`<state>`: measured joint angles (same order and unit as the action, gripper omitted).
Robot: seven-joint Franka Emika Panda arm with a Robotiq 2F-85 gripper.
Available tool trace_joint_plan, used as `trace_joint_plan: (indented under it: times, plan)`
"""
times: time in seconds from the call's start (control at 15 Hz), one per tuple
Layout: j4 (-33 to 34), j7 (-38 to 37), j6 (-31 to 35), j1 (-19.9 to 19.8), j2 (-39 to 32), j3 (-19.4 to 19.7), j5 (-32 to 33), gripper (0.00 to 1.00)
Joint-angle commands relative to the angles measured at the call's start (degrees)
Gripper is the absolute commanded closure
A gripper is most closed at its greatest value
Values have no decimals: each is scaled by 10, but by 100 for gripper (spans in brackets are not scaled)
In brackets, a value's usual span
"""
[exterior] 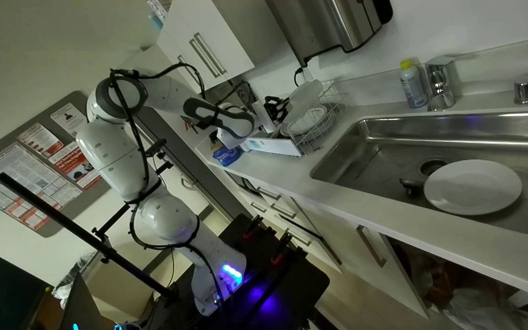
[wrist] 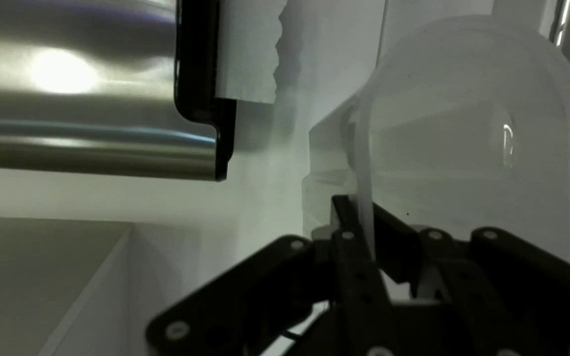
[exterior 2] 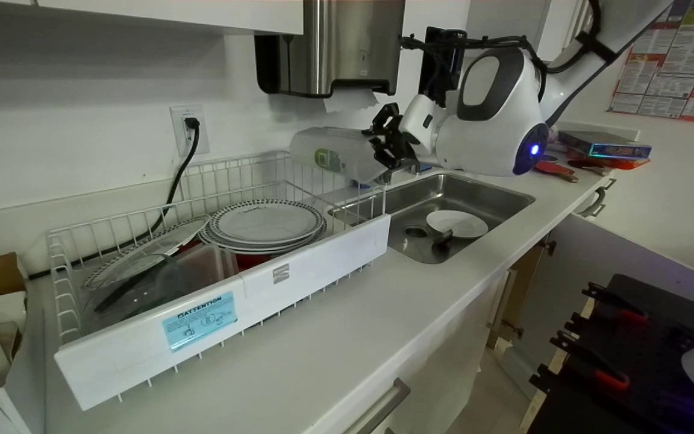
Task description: Put the container in the sink on the dish rack
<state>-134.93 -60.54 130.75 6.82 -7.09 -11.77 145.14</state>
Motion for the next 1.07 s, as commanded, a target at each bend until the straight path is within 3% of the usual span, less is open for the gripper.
trace_joint_plan:
  times: [0.0, 0.2, 0.53, 1.0]
  plan:
    - [-12, -49, -4, 8, 20, -6, 37, 98]
    - [0, -86, 4, 12, 10, -12, 62, 98]
    - [32, -101, 13, 33, -8, -34, 39, 98]
    - [115, -100, 18, 27, -98, -34, 38, 98]
